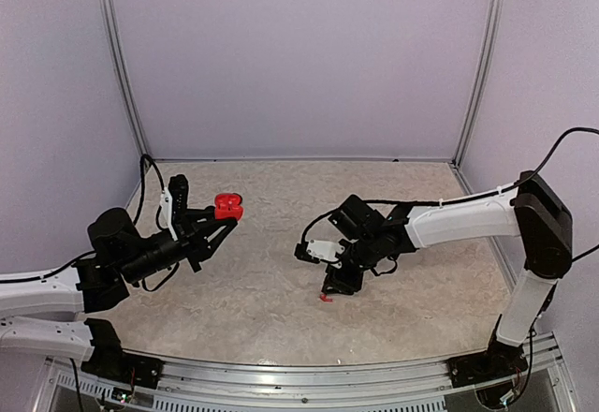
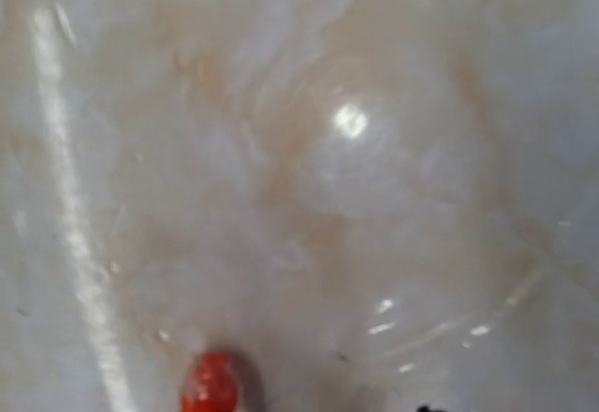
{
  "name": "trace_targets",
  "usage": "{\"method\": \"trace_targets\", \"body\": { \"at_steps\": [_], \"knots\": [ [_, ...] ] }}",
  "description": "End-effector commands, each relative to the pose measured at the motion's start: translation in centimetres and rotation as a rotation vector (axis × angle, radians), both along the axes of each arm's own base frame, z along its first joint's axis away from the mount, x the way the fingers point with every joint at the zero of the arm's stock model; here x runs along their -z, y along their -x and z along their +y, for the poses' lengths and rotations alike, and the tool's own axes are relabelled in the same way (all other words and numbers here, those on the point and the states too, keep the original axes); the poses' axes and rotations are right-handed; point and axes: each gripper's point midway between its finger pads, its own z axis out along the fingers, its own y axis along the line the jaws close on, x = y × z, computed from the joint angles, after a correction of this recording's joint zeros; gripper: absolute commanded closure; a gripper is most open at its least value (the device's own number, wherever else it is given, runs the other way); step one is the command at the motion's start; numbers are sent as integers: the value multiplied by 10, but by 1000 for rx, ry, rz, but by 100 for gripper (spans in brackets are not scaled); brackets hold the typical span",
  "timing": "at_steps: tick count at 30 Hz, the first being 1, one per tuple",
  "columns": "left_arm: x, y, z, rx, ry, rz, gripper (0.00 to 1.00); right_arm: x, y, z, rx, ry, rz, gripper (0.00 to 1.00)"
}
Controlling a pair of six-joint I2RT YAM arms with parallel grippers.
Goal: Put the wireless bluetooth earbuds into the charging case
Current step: Move the right earbud to the center of the board, then pick up the right earbud from the center of the board.
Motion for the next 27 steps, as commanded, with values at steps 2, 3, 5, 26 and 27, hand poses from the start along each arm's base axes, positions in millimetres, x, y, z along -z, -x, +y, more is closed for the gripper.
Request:
{"method": "trace_targets", "body": {
  "at_steps": [2,3,5,26,27],
  "knots": [
    [-5,-1,2,-6,17,-15,100,-36,16,7,122,-91,13,47],
    [-5,-1,2,-4,18,-14,100,-36,18,6,125,-94,15,49],
    [-5,-1,1,-1,18,-11,100,-34,18,5,144,-74,34,55],
    [-11,2,8,-15,38,-23,100,17,27,7,274,388,154,60],
    [-11,2,9,-15,40,-23,100,17,28,8,272,391,156,61]
  ]
}}
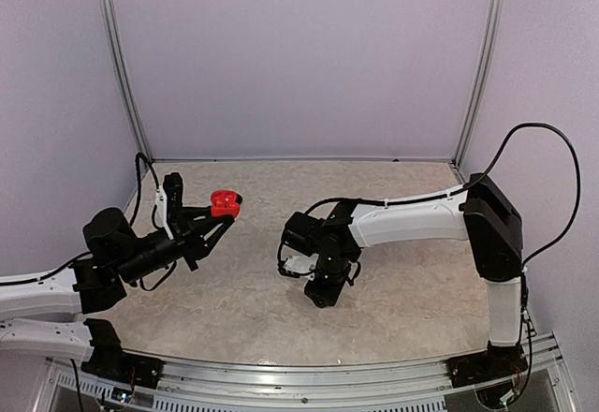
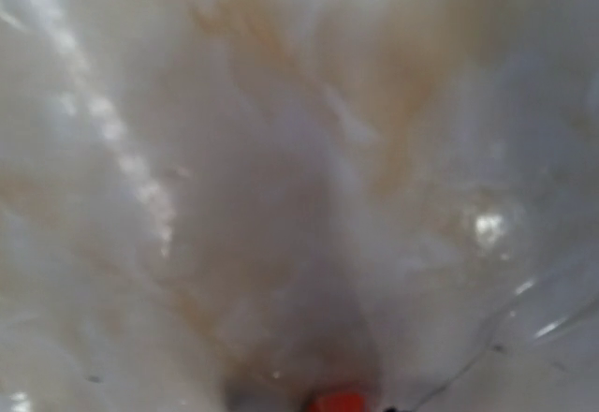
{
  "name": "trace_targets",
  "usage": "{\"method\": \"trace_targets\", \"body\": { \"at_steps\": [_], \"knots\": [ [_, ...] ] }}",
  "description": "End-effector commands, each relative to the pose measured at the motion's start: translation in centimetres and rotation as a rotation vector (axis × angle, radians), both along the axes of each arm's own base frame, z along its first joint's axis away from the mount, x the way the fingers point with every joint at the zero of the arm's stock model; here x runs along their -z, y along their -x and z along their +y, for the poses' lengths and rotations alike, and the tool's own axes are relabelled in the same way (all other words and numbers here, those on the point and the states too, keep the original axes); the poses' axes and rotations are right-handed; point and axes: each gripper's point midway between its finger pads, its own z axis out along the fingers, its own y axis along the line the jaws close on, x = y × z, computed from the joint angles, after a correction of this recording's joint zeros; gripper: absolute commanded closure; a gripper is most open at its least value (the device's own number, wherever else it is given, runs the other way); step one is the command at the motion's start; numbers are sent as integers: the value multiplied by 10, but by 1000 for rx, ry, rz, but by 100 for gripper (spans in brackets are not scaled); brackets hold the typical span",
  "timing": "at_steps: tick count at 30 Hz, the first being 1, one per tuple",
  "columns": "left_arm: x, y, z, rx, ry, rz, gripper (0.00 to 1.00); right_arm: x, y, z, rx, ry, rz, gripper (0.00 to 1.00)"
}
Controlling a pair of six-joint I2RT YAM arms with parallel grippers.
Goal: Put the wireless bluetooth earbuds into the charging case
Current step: Pick up the right earbud from the center of the board.
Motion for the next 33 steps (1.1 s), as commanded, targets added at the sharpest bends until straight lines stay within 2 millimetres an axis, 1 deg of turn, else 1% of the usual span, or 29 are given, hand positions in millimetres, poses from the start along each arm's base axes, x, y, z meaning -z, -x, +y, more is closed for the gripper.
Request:
{"method": "trace_targets", "body": {
  "at_steps": [1,9,18,20,25,33],
  "knots": [
    [-3,0,5,-11,19,-8,100,0,1,-6,15,59,-2,61],
    [-2,1,6,-10,20,-8,100,9,4,-9,0,100,18,67],
    [-2,1,7,-15,20,-7,100,12,3,-5,-4,104,28,68],
    [-2,1,7,-14,20,-6,100,13,3,-3,-38,104,28,68],
    [-2,1,7,-13,19,-7,100,14,3,-2,-44,105,34,69],
    [0,0,6,-15,15,-2,100,12,5,-1,-50,98,43,78]
  ]
}}
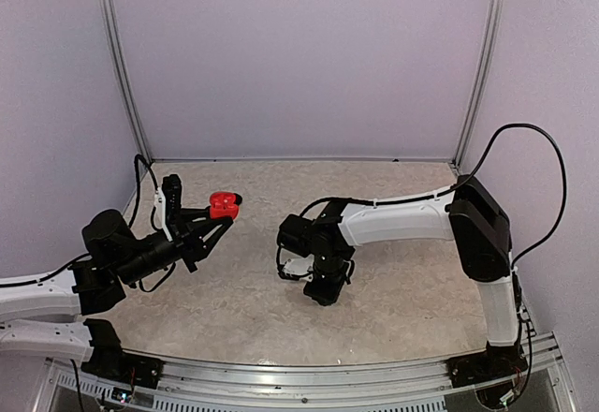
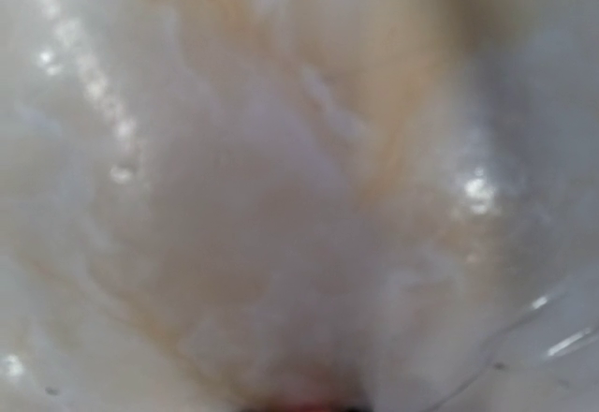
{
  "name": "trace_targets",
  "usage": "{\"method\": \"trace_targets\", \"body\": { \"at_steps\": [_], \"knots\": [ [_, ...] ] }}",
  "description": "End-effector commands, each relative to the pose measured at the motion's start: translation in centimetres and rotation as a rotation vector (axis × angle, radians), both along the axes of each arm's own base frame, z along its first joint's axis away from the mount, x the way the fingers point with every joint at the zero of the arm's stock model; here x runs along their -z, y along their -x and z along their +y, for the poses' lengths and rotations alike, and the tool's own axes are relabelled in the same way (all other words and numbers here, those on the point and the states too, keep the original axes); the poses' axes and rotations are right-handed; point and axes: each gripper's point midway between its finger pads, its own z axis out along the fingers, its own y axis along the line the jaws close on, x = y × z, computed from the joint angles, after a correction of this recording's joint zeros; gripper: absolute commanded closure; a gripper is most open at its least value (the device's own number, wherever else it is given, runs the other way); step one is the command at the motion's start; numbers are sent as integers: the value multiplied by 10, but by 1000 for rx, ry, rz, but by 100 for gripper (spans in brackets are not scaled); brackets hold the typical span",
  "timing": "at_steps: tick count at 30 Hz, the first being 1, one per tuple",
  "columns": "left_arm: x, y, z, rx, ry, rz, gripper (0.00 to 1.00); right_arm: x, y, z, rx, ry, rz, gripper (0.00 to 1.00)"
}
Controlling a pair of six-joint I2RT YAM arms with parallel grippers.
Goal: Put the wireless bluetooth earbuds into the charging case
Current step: Pick up the right earbud from the center of the board, then insert the right earbud into the right side groove of the charging case.
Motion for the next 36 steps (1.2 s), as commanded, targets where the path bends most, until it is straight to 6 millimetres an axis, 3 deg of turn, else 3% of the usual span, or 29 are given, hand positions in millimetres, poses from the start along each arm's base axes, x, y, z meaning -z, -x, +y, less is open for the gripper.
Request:
{"method": "trace_targets", "body": {
  "at_steps": [1,8,12,15,21,26,29,36],
  "knots": [
    [-2,-2,4,-16,13,-3,100,0,5,4,-18,0,15,80],
    [-1,-3,4,-21,19,-3,100,-28,-9,16,-1,-104,-58,86],
    [-5,-2,6,-25,35,-19,100,-64,-26,26,19,-224,-153,88],
    [-8,0,6,-14,50,-35,100,-107,-39,37,25,-367,-238,88],
    [-18,8,10,5,120,-94,100,-227,-50,58,6,-738,-441,89],
    [-33,17,18,8,187,-188,100,-314,-28,60,-59,-1055,-508,90],
    [-40,24,21,14,207,-252,100,-354,-12,58,-97,-1211,-516,90],
    [-53,48,11,28,167,-423,100,-394,33,69,-223,-1394,-493,89]
  ]
}}
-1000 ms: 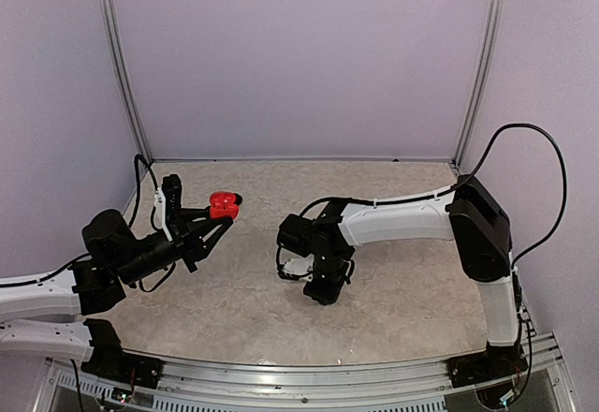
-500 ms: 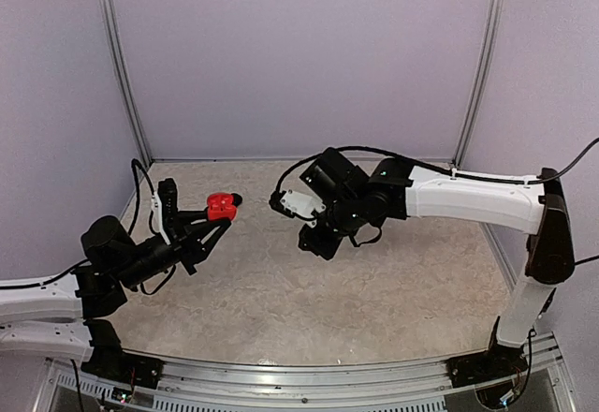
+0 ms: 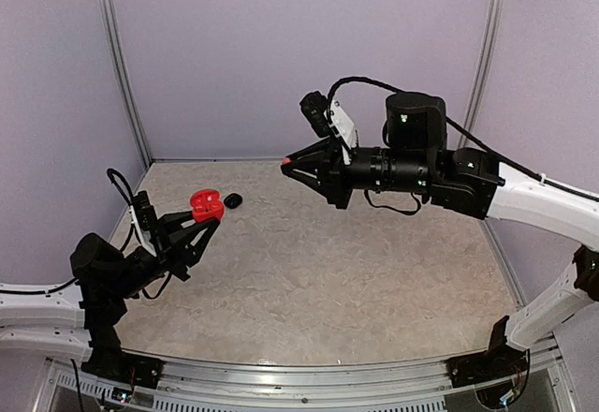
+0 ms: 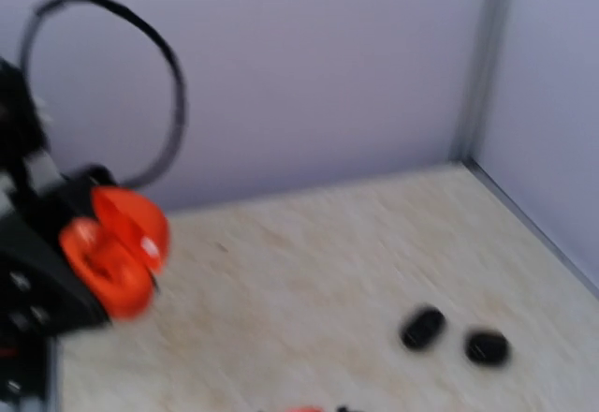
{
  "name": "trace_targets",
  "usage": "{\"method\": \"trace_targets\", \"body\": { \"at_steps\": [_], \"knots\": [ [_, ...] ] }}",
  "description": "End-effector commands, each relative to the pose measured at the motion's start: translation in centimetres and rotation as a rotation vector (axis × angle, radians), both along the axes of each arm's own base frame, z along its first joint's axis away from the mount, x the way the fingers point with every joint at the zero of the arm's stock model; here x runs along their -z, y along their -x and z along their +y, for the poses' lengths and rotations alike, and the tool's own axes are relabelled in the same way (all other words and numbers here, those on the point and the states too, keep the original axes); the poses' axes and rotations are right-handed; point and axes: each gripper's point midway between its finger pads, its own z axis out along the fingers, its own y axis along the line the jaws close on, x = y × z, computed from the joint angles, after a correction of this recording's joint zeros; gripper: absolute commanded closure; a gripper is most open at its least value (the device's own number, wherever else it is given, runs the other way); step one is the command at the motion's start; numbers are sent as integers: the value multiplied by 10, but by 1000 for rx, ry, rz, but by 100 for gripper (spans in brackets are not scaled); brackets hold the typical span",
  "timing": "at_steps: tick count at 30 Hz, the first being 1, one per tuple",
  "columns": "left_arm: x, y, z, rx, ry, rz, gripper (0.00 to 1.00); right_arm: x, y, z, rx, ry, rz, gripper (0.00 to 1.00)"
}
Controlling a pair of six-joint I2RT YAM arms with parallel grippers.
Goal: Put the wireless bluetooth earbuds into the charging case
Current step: Insert the right earbud into the right side groove of the charging case.
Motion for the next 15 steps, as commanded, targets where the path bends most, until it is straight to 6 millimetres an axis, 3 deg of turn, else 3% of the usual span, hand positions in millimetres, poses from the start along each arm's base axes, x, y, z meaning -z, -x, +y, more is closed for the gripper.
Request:
{"method": "trace_targets", "body": {
  "at_steps": [1,8,15],
  "knots": [
    [-24,18,-1,-15,18,-167,100,-32,39,15,-141,-140,-48,89],
    [-35,22,-5,-28,41,-206,100,-36,70,40,-232,-189,-60,89],
    [-35,25,-12,-28,30,-224,100,-28,82,65,-273,-173,-47,89]
  ]
}}
